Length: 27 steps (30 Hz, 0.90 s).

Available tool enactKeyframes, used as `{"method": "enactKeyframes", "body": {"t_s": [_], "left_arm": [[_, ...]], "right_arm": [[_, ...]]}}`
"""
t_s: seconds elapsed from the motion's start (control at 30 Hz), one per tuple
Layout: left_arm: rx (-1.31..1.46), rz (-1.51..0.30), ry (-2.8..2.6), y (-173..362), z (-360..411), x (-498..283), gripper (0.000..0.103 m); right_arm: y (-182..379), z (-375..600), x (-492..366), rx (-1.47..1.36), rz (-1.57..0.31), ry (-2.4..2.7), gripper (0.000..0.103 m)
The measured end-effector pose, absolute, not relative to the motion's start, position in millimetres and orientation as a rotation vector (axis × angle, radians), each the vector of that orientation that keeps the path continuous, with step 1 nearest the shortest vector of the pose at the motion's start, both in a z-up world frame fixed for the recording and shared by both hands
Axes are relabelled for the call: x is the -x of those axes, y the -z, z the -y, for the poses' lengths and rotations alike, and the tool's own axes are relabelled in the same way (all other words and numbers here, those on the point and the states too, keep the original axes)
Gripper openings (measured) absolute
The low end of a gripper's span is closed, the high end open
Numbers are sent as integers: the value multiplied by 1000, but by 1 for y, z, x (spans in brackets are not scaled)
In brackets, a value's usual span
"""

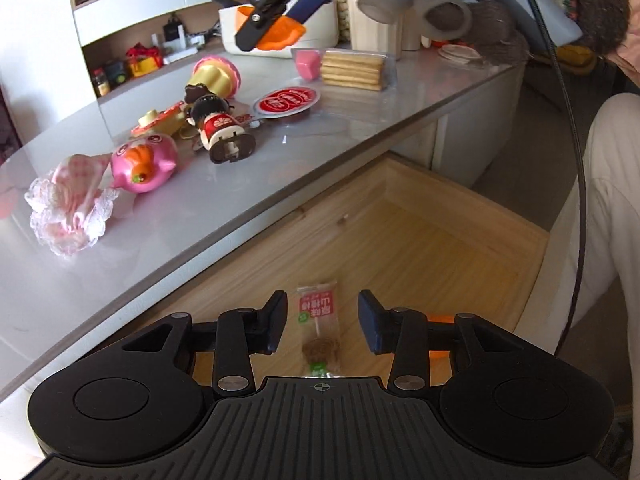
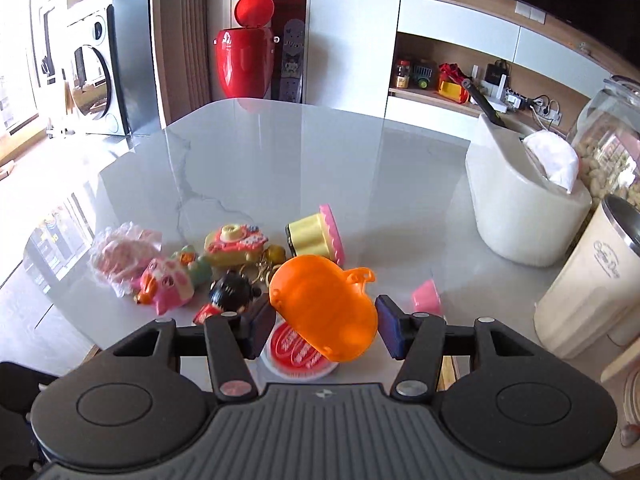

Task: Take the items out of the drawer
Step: 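Place the orange toy on the counter with the right tool, then grasp the hawthorn snack stick in the drawer with the left tool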

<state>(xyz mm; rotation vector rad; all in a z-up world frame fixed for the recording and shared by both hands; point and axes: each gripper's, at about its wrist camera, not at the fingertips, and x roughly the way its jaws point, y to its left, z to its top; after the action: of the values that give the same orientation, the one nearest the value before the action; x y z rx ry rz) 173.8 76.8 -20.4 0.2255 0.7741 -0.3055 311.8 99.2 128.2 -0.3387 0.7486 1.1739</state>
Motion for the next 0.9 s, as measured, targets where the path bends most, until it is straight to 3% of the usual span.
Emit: {"method": "enactKeyframes", "body": {"t_s": [0.07,0.13,0.23,0.57,0.9], "left_arm": [[-277,-791,272,25,-76,-172,43],[-281,-814,259,28,-79,-172,43],[-258,-826,251,28,-83,-173,43],[-283,-888,277,34,-79,-178,43],[-398,-1007,298,48,-55,-199,43]], "right_arm": [[-126,-112,-314,326,-734,-1186,57],[-123,-120,-314,330,-742,-1172,66],[-120,-116,-311,334,-764,-1190,68],[-107,-20,-278,414,-832,-1331,84],[-34,36,-261,534,-953,-1230,86]]}}
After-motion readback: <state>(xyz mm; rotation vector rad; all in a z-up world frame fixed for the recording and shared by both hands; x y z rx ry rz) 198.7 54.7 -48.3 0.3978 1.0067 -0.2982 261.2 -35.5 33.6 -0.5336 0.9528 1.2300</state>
